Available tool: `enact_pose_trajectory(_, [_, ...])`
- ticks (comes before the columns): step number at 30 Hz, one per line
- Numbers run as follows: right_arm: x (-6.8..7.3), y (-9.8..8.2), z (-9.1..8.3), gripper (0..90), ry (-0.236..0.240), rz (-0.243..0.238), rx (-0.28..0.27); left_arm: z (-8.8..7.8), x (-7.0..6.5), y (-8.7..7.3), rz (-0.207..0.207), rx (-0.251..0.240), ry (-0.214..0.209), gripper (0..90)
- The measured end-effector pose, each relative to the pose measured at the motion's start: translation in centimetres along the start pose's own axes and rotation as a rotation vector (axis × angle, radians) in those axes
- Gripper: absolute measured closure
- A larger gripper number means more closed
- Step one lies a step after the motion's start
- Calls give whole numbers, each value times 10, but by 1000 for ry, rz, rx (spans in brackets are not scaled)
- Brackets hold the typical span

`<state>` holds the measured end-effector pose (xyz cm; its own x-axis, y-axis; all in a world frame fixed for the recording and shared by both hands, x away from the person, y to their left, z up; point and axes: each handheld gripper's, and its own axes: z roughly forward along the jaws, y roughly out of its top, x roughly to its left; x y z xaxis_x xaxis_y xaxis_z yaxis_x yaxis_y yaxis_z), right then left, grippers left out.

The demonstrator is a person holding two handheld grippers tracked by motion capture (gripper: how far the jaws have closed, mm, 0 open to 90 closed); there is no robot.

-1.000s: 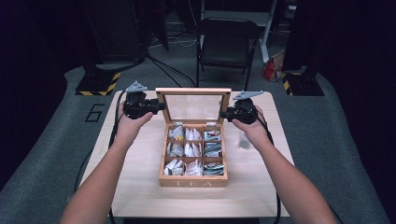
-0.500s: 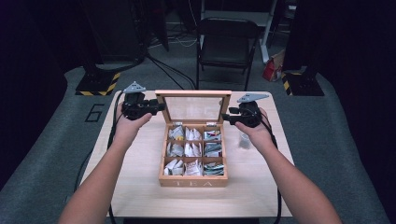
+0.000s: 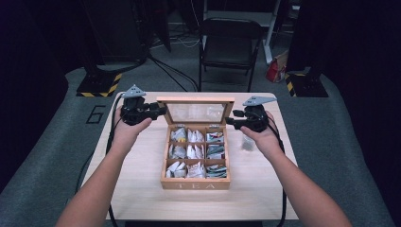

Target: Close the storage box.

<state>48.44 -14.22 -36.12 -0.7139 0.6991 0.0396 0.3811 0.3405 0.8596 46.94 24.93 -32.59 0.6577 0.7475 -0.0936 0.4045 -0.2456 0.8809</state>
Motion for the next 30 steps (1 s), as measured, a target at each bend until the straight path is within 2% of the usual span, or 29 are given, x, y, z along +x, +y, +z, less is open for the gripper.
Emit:
enact_pose_trajectory(1, [1,0,-2,500,2,14,-1,-1,0,0,5,1,0,612])
enact_pose_trajectory(5, [4,1,-8,500,8,-3,-13,-4,-3,-2,11,2,-2,611])
enact_pose_trajectory(10, [9,2,-14,495,15,5,-27,-6,-5,-4,15,8,-5,609])
enact_pose_trajectory(30, [24,3,-36,491,38,-41,-51,-14,-16,-20,21,0,-16,601])
